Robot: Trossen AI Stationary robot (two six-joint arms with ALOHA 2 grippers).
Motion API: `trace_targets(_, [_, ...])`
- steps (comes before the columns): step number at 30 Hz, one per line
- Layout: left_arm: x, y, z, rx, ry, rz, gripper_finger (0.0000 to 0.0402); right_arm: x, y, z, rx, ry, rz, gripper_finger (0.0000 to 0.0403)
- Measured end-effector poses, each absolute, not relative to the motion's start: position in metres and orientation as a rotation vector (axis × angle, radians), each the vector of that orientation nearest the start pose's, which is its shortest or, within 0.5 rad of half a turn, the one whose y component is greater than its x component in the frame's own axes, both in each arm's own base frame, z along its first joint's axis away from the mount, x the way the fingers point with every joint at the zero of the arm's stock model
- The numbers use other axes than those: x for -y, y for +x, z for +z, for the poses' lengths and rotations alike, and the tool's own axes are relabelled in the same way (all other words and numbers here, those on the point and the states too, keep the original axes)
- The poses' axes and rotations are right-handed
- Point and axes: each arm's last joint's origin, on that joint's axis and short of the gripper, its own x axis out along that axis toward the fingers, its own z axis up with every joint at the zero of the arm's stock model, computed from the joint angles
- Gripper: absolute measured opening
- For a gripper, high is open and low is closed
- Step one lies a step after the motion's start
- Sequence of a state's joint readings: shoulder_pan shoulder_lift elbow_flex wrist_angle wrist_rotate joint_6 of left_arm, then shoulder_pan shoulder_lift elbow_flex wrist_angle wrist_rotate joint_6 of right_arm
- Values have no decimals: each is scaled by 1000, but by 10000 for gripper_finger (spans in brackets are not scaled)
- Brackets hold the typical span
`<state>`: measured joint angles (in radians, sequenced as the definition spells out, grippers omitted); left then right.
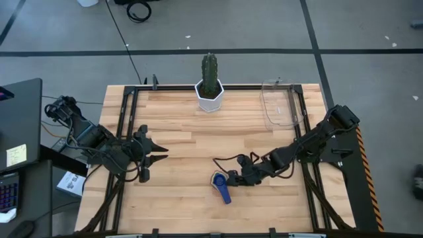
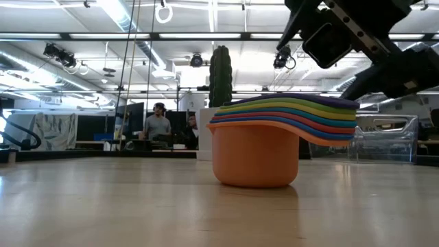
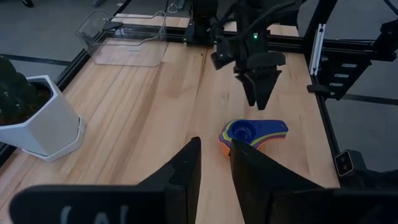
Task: Nest measuring cups in basket
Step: Put the stacked measuring cups into the transparent bin
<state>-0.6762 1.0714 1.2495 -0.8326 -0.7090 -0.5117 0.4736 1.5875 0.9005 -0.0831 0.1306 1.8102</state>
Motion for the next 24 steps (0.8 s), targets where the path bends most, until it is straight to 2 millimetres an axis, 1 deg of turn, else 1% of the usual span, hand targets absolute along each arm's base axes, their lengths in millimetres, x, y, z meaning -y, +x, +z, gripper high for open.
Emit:
trace_targets(6, [108, 164, 383, -476, -83, 157, 91, -147, 294, 184, -786, 1588, -423, 369])
trace_targets(13, [108, 164, 384, -472, -87, 155, 91, -146, 307, 163, -934, 1682, -395, 369])
trace_targets(16, [108, 164, 384, -471, -87, 155, 91, -144, 310, 163, -943, 1716, -380, 369])
trace_targets(24, [108, 164, 384, -471, -87, 155, 91, -142, 309, 162, -977, 1712, -397, 369])
